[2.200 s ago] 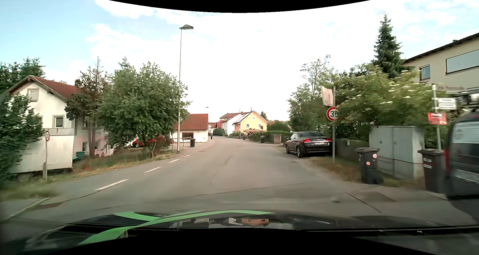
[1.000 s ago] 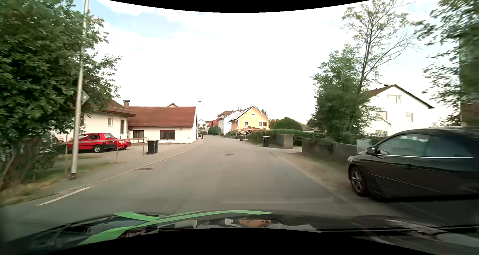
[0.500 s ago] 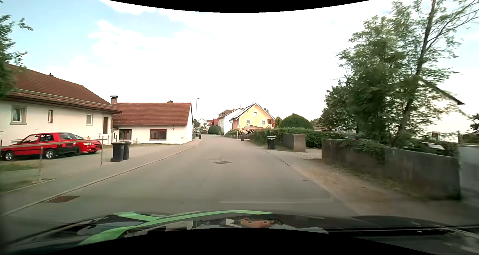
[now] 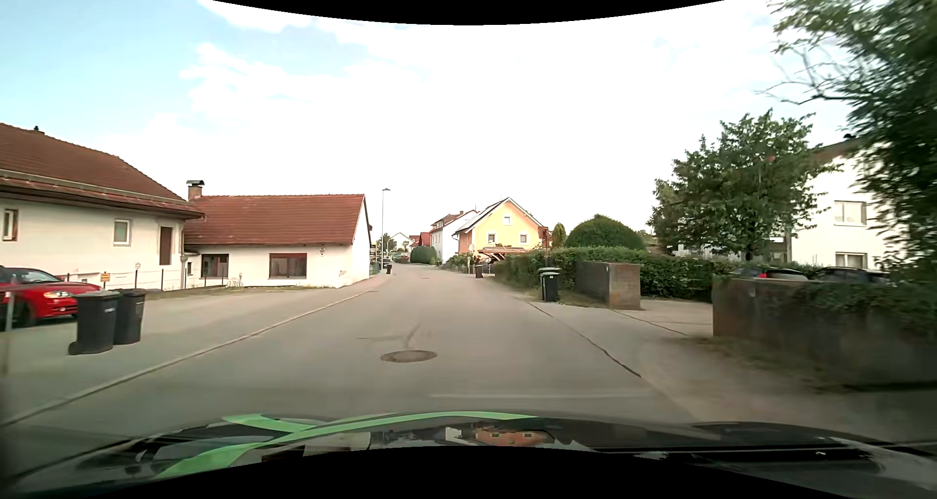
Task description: Follow the waypoints while adhering to traffic rules and regulations
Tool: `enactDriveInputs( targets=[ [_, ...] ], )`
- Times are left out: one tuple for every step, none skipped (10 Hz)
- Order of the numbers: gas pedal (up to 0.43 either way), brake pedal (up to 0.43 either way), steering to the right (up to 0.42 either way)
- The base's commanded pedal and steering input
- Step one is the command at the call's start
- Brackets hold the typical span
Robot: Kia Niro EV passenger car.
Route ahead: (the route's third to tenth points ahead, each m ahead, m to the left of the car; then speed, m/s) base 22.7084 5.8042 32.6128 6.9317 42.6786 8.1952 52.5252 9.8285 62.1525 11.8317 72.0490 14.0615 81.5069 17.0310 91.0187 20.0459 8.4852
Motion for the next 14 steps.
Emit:
enactDriveInputs(
  targets=[
    [0.130, 0.000, -0.019],
    [0.130, 0.000, -0.020],
    [0.130, 0.000, -0.020],
    [0.130, 0.000, -0.020],
    [0.130, 0.000, -0.020],
    [0.118, 0.000, -0.020],
    [0.079, 0.000, -0.020],
    [0.067, 0.000, -0.022],
    [0.067, 0.000, -0.026],
    [0.059, 0.000, -0.028],
    [0.059, 0.000, -0.028],
    [0.067, 0.000, -0.028],
    [0.067, 0.000, -0.028],
    [0.067, 0.000, -0.028]
  ],
)
